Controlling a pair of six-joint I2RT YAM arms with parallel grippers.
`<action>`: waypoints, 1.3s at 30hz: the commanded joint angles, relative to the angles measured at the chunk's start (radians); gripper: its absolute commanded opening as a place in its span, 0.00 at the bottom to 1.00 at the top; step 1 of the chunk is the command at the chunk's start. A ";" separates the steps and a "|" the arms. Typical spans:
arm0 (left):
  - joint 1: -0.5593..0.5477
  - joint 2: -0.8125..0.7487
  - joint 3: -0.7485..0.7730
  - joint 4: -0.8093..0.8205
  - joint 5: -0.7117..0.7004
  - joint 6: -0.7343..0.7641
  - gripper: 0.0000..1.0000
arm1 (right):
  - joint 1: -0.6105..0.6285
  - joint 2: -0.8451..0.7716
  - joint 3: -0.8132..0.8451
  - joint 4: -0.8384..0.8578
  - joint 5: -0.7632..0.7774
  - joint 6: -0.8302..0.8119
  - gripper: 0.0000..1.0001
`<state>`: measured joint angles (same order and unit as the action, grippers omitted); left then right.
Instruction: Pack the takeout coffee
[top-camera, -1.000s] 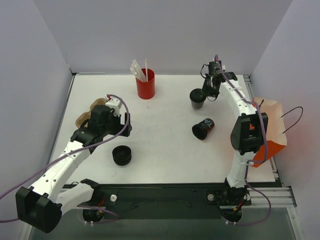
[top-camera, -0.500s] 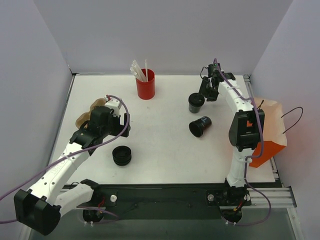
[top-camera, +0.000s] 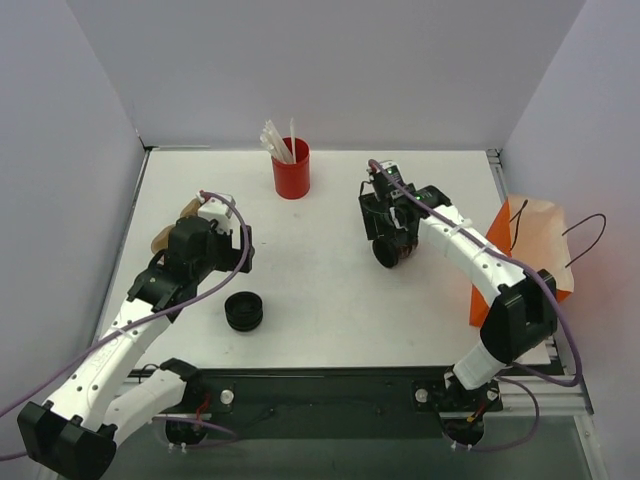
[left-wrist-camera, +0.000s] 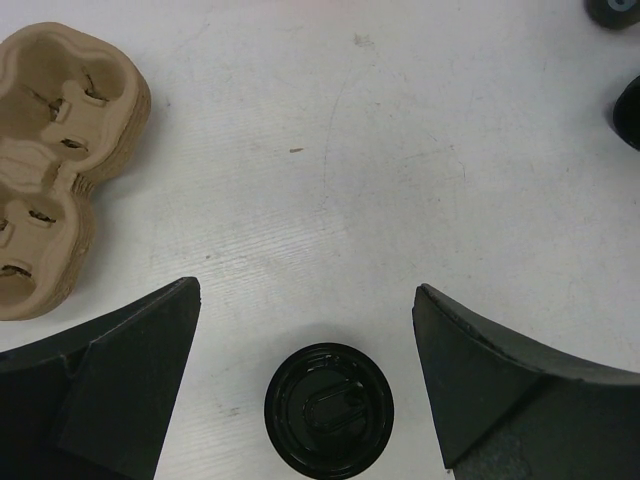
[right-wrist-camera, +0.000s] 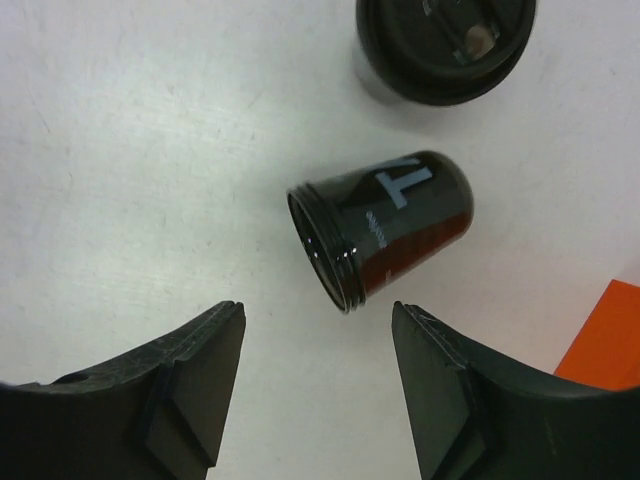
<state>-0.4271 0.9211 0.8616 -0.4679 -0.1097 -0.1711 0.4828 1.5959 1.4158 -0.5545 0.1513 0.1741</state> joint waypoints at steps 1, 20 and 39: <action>-0.007 -0.016 -0.001 0.032 -0.028 0.007 0.97 | 0.065 -0.021 -0.113 0.037 0.157 -0.064 0.62; -0.015 -0.019 -0.001 0.032 -0.013 0.004 0.97 | 0.142 0.331 -0.029 0.103 0.619 -0.084 0.20; -0.033 -0.033 -0.007 0.029 -0.018 0.008 0.97 | -0.101 0.042 -0.041 -0.401 -0.291 0.111 0.00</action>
<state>-0.4545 0.9066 0.8532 -0.4675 -0.1204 -0.1711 0.4343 1.5948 1.4021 -0.8024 0.0948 0.2764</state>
